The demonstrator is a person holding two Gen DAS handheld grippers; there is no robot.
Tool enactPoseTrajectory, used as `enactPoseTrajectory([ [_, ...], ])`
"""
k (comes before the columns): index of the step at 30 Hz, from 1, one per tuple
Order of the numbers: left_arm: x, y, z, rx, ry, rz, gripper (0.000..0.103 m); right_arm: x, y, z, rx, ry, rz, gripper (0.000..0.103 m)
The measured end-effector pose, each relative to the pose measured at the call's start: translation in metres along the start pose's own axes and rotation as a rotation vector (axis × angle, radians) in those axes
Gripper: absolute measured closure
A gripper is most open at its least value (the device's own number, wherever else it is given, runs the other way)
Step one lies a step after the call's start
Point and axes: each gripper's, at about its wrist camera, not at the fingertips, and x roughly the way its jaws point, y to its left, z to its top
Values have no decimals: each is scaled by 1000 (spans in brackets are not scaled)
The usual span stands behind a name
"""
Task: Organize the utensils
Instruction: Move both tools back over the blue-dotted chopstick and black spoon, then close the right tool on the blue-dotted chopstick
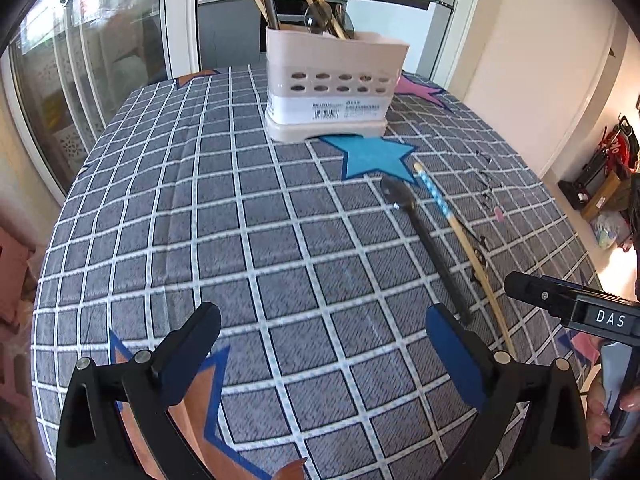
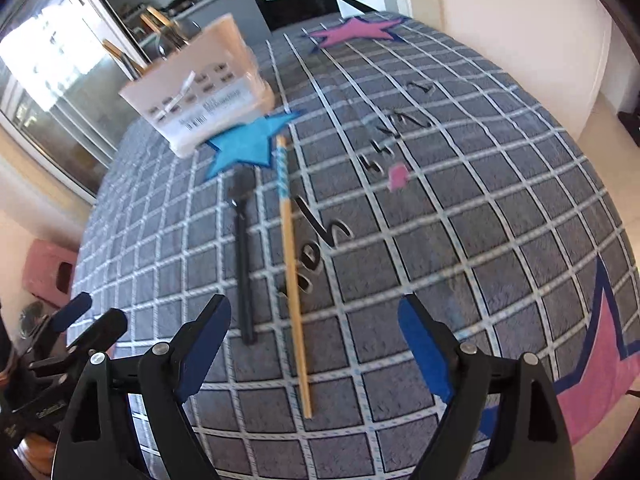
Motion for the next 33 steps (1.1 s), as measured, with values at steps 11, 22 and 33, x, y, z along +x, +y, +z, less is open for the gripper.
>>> enactPoseTrajectory([
  [11,5,-4,-11,18,46,21,0,7,-6,-9,7,44,-32,15],
  [22,8,5,-12,-19,70,57,0,11,6,7,-38,54,-80,15],
  [33,10,7,-12,-38,97,44,0,31,18,40,-55,101,-115,16],
])
